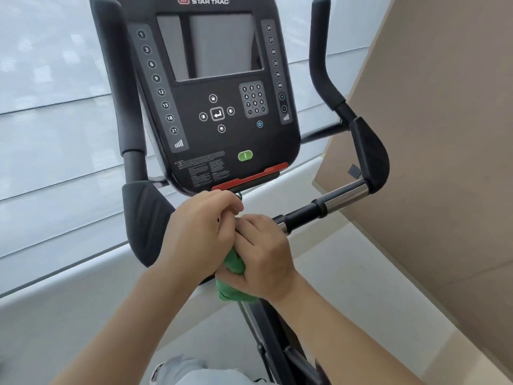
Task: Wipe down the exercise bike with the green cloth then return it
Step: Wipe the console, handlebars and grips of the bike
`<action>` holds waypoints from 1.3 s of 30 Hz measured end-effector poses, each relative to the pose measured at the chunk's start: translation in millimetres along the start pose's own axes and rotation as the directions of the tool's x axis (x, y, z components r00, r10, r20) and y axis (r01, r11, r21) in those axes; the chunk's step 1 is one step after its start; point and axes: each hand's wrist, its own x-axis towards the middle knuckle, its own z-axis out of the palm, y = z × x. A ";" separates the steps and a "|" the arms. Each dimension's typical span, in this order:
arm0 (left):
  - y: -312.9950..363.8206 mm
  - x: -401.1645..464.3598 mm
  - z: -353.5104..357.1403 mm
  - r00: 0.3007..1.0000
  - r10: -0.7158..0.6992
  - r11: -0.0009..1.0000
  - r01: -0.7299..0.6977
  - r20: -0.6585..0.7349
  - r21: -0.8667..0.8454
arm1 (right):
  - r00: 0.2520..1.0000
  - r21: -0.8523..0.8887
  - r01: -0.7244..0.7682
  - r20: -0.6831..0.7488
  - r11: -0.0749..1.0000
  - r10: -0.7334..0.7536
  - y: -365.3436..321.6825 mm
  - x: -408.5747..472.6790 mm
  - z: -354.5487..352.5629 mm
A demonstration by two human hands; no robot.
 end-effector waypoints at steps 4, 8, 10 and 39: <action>-3.6 3.6 2.8 0.996 -0.036 0.994 0.027 0.080 0.110 | 0.992 -0.034 0.117 0.046 0.993 -0.115 52.1 3.6 -20.2; -1.2 -2.4 2.7 0.993 -0.017 0.986 -0.003 0.116 0.169 | 0.992 -0.110 0.102 0.090 0.989 -0.092 107.3 3.4 -57.6; -0.9 -0.1 2.6 0.992 -0.036 0.985 0.015 0.120 0.174 | 0.985 -0.142 0.134 0.131 0.981 -0.116 123.3 6.4 -67.0; -1.5 5.3 -0.2 0.996 -0.087 0.985 0.083 -0.021 -0.153 | 0.972 -0.018 -0.214 0.096 0.977 0.214 -28.0 13.6 3.1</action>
